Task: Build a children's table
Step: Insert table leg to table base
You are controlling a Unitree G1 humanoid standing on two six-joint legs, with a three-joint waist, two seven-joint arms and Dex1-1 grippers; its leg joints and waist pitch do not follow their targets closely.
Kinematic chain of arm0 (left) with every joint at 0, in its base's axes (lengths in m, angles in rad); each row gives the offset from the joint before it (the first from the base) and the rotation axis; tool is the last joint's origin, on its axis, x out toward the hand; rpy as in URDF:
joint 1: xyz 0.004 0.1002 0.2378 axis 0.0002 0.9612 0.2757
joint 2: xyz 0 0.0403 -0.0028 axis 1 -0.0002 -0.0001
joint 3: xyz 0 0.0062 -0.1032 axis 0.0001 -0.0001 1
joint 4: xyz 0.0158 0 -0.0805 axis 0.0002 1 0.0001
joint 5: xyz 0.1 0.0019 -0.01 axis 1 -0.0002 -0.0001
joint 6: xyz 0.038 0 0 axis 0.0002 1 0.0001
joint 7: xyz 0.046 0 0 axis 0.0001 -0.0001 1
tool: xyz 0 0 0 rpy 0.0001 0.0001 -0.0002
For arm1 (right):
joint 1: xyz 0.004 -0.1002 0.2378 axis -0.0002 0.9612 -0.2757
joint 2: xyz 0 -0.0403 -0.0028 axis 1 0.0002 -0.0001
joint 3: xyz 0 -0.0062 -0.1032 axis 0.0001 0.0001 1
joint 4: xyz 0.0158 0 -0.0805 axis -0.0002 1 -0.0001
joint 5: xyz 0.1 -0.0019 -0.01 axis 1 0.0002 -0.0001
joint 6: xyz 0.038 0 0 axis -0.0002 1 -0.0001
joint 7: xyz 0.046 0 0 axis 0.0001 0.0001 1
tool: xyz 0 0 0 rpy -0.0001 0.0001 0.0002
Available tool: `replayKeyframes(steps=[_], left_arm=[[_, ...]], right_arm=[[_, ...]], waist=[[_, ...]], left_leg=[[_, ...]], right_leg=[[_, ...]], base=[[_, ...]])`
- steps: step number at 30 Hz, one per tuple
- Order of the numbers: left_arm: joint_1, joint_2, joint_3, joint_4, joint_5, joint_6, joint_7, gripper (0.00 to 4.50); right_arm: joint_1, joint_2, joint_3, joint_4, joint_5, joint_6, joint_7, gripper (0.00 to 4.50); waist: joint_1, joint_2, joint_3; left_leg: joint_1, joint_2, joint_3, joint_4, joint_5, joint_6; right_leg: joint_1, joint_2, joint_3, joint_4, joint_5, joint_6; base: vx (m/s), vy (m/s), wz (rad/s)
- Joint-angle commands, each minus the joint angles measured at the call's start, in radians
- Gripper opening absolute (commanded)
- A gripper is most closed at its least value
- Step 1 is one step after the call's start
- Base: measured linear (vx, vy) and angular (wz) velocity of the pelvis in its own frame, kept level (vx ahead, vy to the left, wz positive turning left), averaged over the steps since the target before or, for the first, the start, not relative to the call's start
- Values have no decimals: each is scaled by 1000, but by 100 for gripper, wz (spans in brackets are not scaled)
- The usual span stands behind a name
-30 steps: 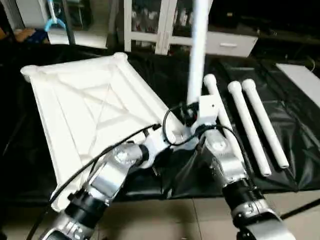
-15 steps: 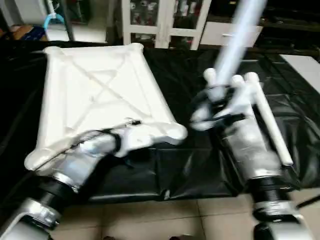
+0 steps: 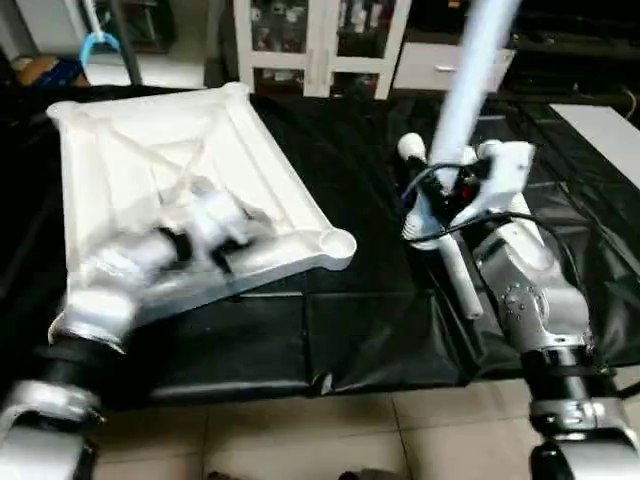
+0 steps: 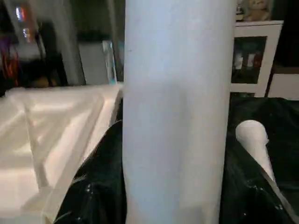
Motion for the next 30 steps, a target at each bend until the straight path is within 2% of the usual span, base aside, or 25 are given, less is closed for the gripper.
replayKeyframes(steps=[1, 2, 3, 4, 5, 6, 7, 8, 9, 10, 12, 13, 15, 16, 17, 18, 19, 21, 22, 24, 25, 26, 28, 29, 30], left_arm=[[-53, -21, 66, -23, -113, 75, -2, 169], [-108, -55, 117, -29, -174, 159, 55, 175], [-150, -87, 145, -21, -188, 214, 130, 178], [-150, -87, 145, -21, -188, 214, 130, 181], [-223, -170, 210, -10, -249, 318, 293, 196], [-253, -213, 245, -12, -297, 370, 366, 196], [-267, -245, 264, -31, -350, 418, 394, 217], [-274, -262, 273, -44, -382, 446, 404, 221], [-275, -305, 257, -107, -458, 486, 386, 221], [-273, -343, 240, -163, -523, 518, 372, 234], [-271, -398, 217, -237, -604, 560, 374, 258], [-271, -407, 214, -246, -614, 575, 382, 258], [-273, -419, 216, -247, -637, 593, 390, 267], [-279, -429, 235, -249, -655, 621, 398, 274], [-288, -436, 249, -245, -649, 637, 412, 284], [-288, -436, 249, -245, -649, 637, 412, 284], [-304, -453, 283, -242, -626, 683, 450, 301], [-318, -467, 313, -215, -618, 685, 495, 307], [-320, -471, 323, -214, -631, 688, 516, 315], [-321, -470, 326, -215, -638, 686, 526, 332], [-324, -465, 325, -209, -626, 674, 544, 340], [-324, -465, 325, -209, -626, 674, 544, 349], [-321, -443, 329, -188, -643, 687, 622, 363], [-321, -443, 329, -188, -643, 687, 622, 368], [-318, -438, 329, -191, -653, 695, 624, 373]], right_arm=[[-30, -43, 57, 16, -99, 27, -6, 181], [-38, -65, 103, 18, -150, 44, -7, 181], [-40, -74, 128, 18, -174, 48, 1, 181], [-40, -74, 128, 18, -174, 48, 1, 181], [-40, -80, 165, 15, -209, 40, 13, 181], [-41, -81, 180, 14, -225, 34, 16, 181], [-43, -81, 191, 13, -237, 29, 16, 181], [-44, -81, 197, 13, -244, 27, 15, 181], [-48, -76, 205, 1, -251, 31, 14, 181], [-51, -74, 215, -10, -261, 31, 15, 181], [-51, -76, 235, -47, -280, 35, 27, 181], [-49, -75, 241, -65, -281, 43, 33, 181], [-42, -75, 254, -95, -283, 59, 44, 181], [-38, -77, 262, -101, -292, 58, 46, 181], [-35, -80, 269, -105, -303, 50, 47, 181], [-35, -80, 269, -105, -303, 50, 47, 181], [-31, -78, 274, -105, -314, 45, 45, 181], [-27, -77, 287, -106, -325, 44, 52, 181], [-25, -77, 291, -108, -331, 42, 53, 181], [-23, -80, 298, -111, -343, 32, 56, 181], [-24, -76, 294, -111, -357, 29, 36, 181], [-24, -76, 294, -111, -357, 29, 36, 181], [-44, -57, 237, -89, -372, 50, -62, 181], [-44, -57, 237, -89, -372, 50, -62, 181], [-52, -55, 222, -83, -375, 50, -84, 181]], waist=[[9, 15, -73], [13, 17, -74], [21, 23, -75], [26, 19, -75], [27, 21, -75], [35, 22, -77], [42, 14, -76], [45, 13, -77], [45, 13, -77], [48, 11, -81], [48, 6, -83], [48, 9, -86], [44, 7, -83], [39, 8, -80], [39, 8, -80], [36, 7, -78], [34, 10, -76], [34, 15, -76], [33, 13, -75], [35, 12, -76], [37, 22, -78], [35, 19, -78], [37, 18, -81], [38, 17, -81], [39, 24, -82]], left_leg=[[20, 14, 6, -65, -145, -27], [23, 13, 7, -65, -140, -33], [31, 13, 9, -62, -131, -40], [30, 13, 10, -60, -134, -39], [19, 14, 9, -60, -135, -44], [25, 14, 8, -56, -138, -51], [22, 12, 7, -56, -132, -33], [14, 11, 5, -56, -111, -30], [14, 11, 5, -56, -111, -30], [13, 11, 8, -52, -78, -25], [9, 9, 8, -50, -50, -5], [9, 7, 8, -46, -33, 10], [6, 6, 7, -47, -34, 30], [6, 6, 7, -47, -68, 22], [6, 6, 7, -47, -68, 22], [9, 6, 6, -48, -95, 13], [12, 8, 6, -49, -124, 3], [14, 9, 4, -50, -145, -8], [16, 9, 3, -50, -156, -13], [13, 9, 1, -50, -148, -19], [14, 8, 0, -49, -138, -19], [13, 8, 1, -49, -133, -18], [14, 6, 0, -47, -118, -16], [13, 7, -1, -47, -109, -19], [13, 4, -1, -46, -104, -17]], right_leg=[[54, -53, 40, -50, -76, -229], [53, -52, 39, -48, -69, -230], [48, -50, 38, -47, -38, -240], [50, -49, 38, -47, -17, -244], [60, -52, 40, -41, -7, -243], [58, -53, 39, -40, 6, -249], [60, -57, 39, -45, 10, -253], [68, -57, 39, -41, 14, -249], [68, -57, 39, -41, 14, -249], [69, -56, 39, -35, 57, -257], [73, -52, 38, -33, 101, -263], [74, -50, 39, -31, 132, -265], [75, -48, 38, -36, 124, -254], [76, -49, 38, -42, 65, -240], [76, -49, 38, -42, 65, -240], [74, -48, 38, -47, 13, -228], [70, -48, 38, -53, -37, -218], [68, -47, 37, -55, -79, -206], [65, -46, 36, -58, -93, -198], [67, -46, 36, -55, -80, -197], [67, -46, 36, -51, -58, -200], [66, -45, 36, -53, -45, -200], [69, -44, 35, -47, -1, -208], [69, -46, 36, -45, 7, -208], [71, -44, 35, -43, 21, -207]], base=[[0, 0, 0], [0, 0, 0], [0, 0, 0], [0, 0, 0], [0, 0, 0], [0, 0, 0], [0, 0, 0], [0, 0, 0], [0, 0, 0], [0, 0, 0], [0, 0, 0], [0, 0, 0], [0, 0, 0], [0, 0, 0], [0, 0, 0], [0, 0, 0], [0, 0, 0], [0, 0, 0], [0, 0, 0], [0, 0, 0], [0, 0, 0], [0, 0, 0], [0, 0, 0], [0, 0, 0], [0, 0, 0]])
